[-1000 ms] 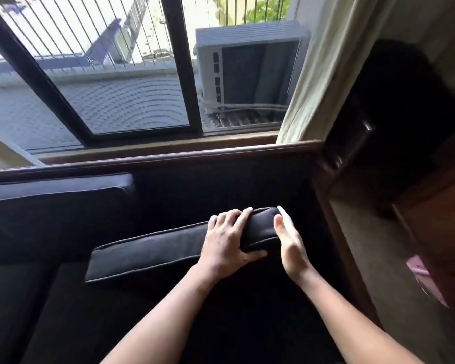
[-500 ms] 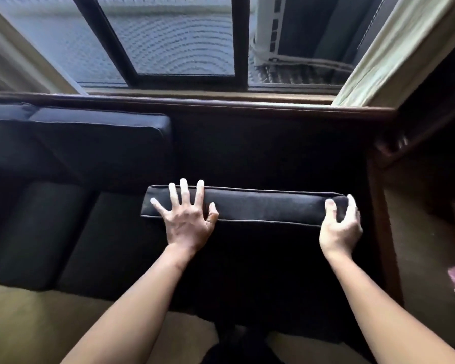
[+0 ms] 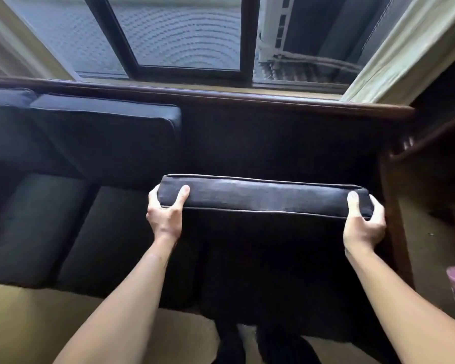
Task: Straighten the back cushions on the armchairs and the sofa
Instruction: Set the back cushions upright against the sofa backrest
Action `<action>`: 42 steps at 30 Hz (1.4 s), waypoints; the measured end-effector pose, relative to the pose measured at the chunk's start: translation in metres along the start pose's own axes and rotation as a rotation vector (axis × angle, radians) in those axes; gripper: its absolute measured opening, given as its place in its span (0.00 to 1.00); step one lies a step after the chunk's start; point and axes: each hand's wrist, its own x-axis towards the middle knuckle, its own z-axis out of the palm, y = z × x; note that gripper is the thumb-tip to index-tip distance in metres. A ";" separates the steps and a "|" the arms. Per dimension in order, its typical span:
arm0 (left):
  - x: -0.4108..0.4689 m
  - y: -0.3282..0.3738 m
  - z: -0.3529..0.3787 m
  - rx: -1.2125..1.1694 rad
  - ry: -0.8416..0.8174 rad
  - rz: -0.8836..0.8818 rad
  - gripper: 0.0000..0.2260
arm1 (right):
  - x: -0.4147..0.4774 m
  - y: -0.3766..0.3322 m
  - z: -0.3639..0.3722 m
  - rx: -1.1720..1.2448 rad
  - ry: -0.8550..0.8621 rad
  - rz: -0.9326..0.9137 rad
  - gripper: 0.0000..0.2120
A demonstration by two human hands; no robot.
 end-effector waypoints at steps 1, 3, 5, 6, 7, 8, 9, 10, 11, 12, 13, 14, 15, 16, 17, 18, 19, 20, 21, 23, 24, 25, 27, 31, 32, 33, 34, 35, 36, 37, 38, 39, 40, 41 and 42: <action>0.001 0.004 0.005 -0.026 0.013 -0.004 0.30 | 0.002 -0.002 0.002 0.045 0.022 0.007 0.29; 0.004 0.018 0.019 -0.033 0.028 -0.003 0.28 | 0.008 -0.010 0.010 0.107 0.087 0.031 0.26; 0.008 0.032 0.031 -0.013 0.043 -0.003 0.28 | 0.015 -0.021 0.019 0.135 0.136 0.064 0.23; 0.009 0.039 0.038 -0.010 0.047 -0.005 0.27 | 0.021 -0.026 0.022 0.129 0.149 0.078 0.22; 0.011 0.046 0.044 -0.015 0.052 -0.006 0.27 | 0.027 -0.032 0.024 0.121 0.154 0.086 0.21; 0.013 0.053 0.051 -0.021 0.057 -0.004 0.26 | 0.034 -0.037 0.026 0.114 0.156 0.084 0.21; 0.015 0.060 0.059 -0.024 0.063 0.000 0.26 | 0.044 -0.042 0.028 0.106 0.158 0.079 0.22; 0.018 0.066 0.068 -0.023 0.067 0.005 0.25 | 0.056 -0.047 0.031 0.096 0.162 0.070 0.23; 0.021 0.073 0.078 -0.019 0.069 0.008 0.25 | 0.069 -0.052 0.033 0.078 0.167 0.061 0.25; 0.026 0.080 0.088 -0.014 0.070 0.010 0.25 | 0.082 -0.057 0.037 0.056 0.175 0.052 0.25; 0.029 0.087 0.098 -0.009 0.070 0.013 0.26 | 0.095 -0.062 0.040 0.038 0.177 0.037 0.25; 0.034 0.093 0.108 -0.006 0.071 0.017 0.27 | 0.107 -0.068 0.043 0.029 0.176 0.026 0.25; 0.039 0.099 0.118 -0.004 0.070 0.021 0.27 | 0.119 -0.075 0.046 0.023 0.172 0.023 0.24; 0.043 0.104 0.129 -0.004 0.069 0.026 0.27 | 0.132 -0.081 0.049 0.016 0.165 0.031 0.23; 0.048 0.110 0.139 -0.003 0.069 0.030 0.27 | 0.143 -0.086 0.052 0.007 0.160 0.041 0.23; 0.052 0.115 0.149 -0.002 0.065 0.030 0.27 | 0.153 -0.091 0.055 0.001 0.158 0.047 0.22; 0.057 0.120 0.160 -0.002 0.060 0.028 0.27 | 0.164 -0.095 0.059 -0.002 0.154 0.045 0.23; 0.061 0.124 0.171 0.002 0.053 0.026 0.27 | 0.174 -0.097 0.063 -0.013 0.151 0.045 0.23; 0.065 0.128 0.181 0.009 0.046 0.029 0.28 | 0.184 -0.098 0.065 -0.023 0.152 0.046 0.23; 0.073 0.131 0.200 0.021 0.035 0.027 0.29 | 0.201 -0.098 0.070 -0.021 0.150 0.046 0.23; 0.077 0.133 0.208 0.034 0.036 0.028 0.29 | 0.208 -0.098 0.073 -0.027 0.149 0.046 0.24; 0.081 0.133 0.215 0.051 0.035 0.027 0.30 | 0.214 -0.096 0.075 -0.043 0.146 0.044 0.24; 0.089 0.133 0.227 0.069 0.026 0.022 0.30 | 0.224 -0.090 0.081 -0.061 0.143 0.035 0.24; 0.097 0.123 0.238 0.164 -0.004 0.054 0.32 | 0.231 -0.071 0.089 -0.145 0.127 0.037 0.23; 0.097 0.120 0.241 0.182 -0.019 0.058 0.33 | 0.231 -0.065 0.090 -0.152 0.123 0.027 0.23; 0.097 0.117 0.242 0.202 -0.030 0.062 0.33 | 0.232 -0.060 0.091 -0.159 0.119 0.016 0.23; 0.098 0.113 0.244 0.222 -0.043 0.069 0.34 | 0.233 -0.056 0.092 -0.169 0.118 0.008 0.23; 0.100 0.110 0.246 0.243 -0.055 0.085 0.35 | 0.233 -0.054 0.095 -0.186 0.118 0.002 0.22; 0.102 0.107 0.246 0.273 -0.066 0.102 0.37 | 0.233 -0.053 0.098 -0.197 0.113 -0.007 0.22; 0.103 0.105 0.246 0.313 -0.074 0.117 0.38 | 0.231 -0.052 0.099 -0.192 0.105 -0.018 0.22; 0.104 0.106 0.245 0.360 -0.080 0.128 0.38 | 0.228 -0.053 0.101 -0.174 0.103 -0.034 0.22; 0.104 0.107 0.245 0.407 -0.090 0.135 0.38 | 0.224 -0.053 0.101 -0.162 0.110 -0.063 0.22; 0.103 0.109 0.245 0.451 -0.103 0.142 0.37 | 0.219 -0.053 0.103 -0.174 0.128 -0.112 0.22; 0.102 0.111 0.243 0.498 -0.115 0.154 0.37 | 0.211 -0.053 0.106 -0.230 0.147 -0.173 0.22; 0.100 0.114 0.241 0.551 -0.128 0.175 0.37 | 0.201 -0.054 0.109 -0.335 0.156 -0.240 0.21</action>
